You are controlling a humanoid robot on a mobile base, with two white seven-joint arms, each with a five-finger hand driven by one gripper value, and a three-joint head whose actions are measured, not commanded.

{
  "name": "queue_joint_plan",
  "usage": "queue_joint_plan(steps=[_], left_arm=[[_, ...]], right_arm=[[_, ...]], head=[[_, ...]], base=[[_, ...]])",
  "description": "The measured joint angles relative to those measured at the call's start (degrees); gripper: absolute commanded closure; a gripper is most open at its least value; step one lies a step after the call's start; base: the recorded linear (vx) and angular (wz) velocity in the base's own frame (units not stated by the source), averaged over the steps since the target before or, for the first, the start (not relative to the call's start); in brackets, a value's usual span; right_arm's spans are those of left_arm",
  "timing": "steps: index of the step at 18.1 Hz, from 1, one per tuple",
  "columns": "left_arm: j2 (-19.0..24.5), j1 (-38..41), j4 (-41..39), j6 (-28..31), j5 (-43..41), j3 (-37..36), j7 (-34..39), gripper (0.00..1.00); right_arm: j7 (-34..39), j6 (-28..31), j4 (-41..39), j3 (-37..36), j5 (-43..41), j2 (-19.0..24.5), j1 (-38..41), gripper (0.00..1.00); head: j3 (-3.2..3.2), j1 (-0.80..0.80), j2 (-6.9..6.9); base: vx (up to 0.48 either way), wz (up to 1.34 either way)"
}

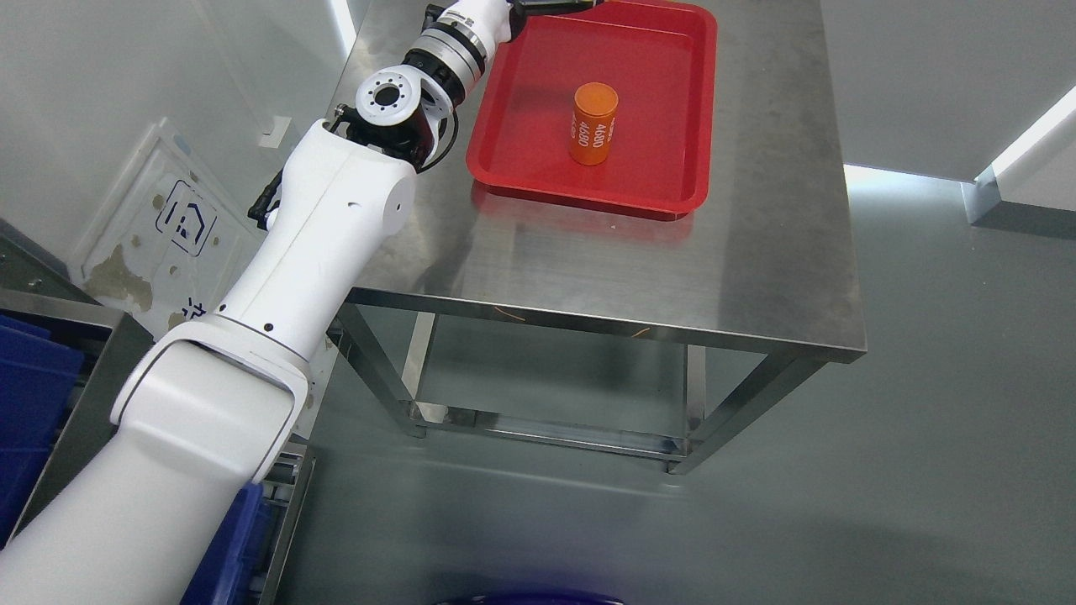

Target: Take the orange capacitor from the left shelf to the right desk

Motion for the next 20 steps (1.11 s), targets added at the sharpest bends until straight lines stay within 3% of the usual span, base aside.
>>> queue_joint_plan(steps=[8,14,20], left_arm=[[3.5,16.9,-15.3,1.4,-4.1,10.7,0.2,0.00],[5.6,25.8,-27.9,7.6,-6.0,16.6,0.2,0.00],[6.4,32.7,-36.5,8.6,-6.5,19.7,0.1,0.00]], right_arm=[[0.0,0.0,0.0,0.0,0.0,0.0,0.0,0.00],[0.0,0.0,0.0,0.0,0.0,0.0,0.0,0.00],[0.0,0.0,0.0,0.0,0.0,0.0,0.0,0.00]], head=[[0.00,0.00,0.00],[0.00,0.00,0.00],[0.00,0.00,0.00]], base=[[0.000,0.00],[0.000,0.00],[0.000,0.00]])
